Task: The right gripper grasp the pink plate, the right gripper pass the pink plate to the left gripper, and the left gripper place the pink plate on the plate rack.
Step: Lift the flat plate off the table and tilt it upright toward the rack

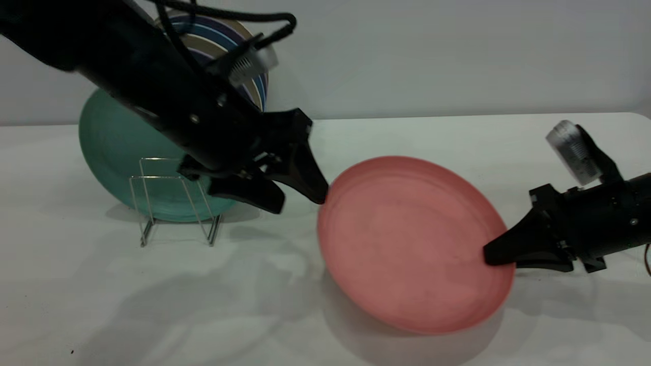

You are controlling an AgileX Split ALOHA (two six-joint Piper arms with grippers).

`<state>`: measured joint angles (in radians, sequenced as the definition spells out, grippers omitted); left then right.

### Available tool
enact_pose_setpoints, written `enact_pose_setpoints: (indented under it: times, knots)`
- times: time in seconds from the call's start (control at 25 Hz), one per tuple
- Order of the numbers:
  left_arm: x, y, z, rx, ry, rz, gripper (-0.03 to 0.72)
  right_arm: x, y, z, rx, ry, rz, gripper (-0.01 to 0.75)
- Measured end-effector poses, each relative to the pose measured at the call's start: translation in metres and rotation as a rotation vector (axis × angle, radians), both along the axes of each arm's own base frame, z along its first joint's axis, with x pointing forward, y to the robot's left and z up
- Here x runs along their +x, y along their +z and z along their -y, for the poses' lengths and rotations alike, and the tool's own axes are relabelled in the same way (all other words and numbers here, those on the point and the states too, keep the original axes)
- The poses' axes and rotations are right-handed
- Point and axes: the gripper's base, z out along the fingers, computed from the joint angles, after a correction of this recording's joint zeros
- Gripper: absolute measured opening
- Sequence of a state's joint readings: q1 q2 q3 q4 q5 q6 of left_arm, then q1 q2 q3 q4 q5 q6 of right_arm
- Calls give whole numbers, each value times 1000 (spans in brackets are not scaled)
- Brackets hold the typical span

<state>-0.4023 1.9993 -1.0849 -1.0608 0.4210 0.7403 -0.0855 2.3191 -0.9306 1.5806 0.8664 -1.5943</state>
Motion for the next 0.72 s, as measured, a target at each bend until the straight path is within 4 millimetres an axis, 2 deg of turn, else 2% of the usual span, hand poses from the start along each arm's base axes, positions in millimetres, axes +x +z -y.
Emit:
enact_pose_setpoints:
  times: [0.16,0.28,0.4,0.48,0.52,0.64,0.72]
  knots:
    - [-2,-14,13,-18,-7,1,583,-1,4,-6,60,23,6,18]
    - [-4,-25,19,-12,-16,-5,509,-2,8,-8,91,36,11,18]
    - [-4,-28,20,-18,-1,-12,309,-3,8,-8,84,64,12,18]
    - [-4,-28,21,-26,15,-14,130,-4,7,-8,79,77,11,20]
    - [-3,-27,21,-31,20,-17,85,-4,7,-7,72,77,10,22]
    - [-4,-27,21,-35,11,-12,79,-5,7,-7,73,79,10,44]
    - [-4,-27,21,-32,-4,-1,79,-5,8,-8,86,77,3,98]
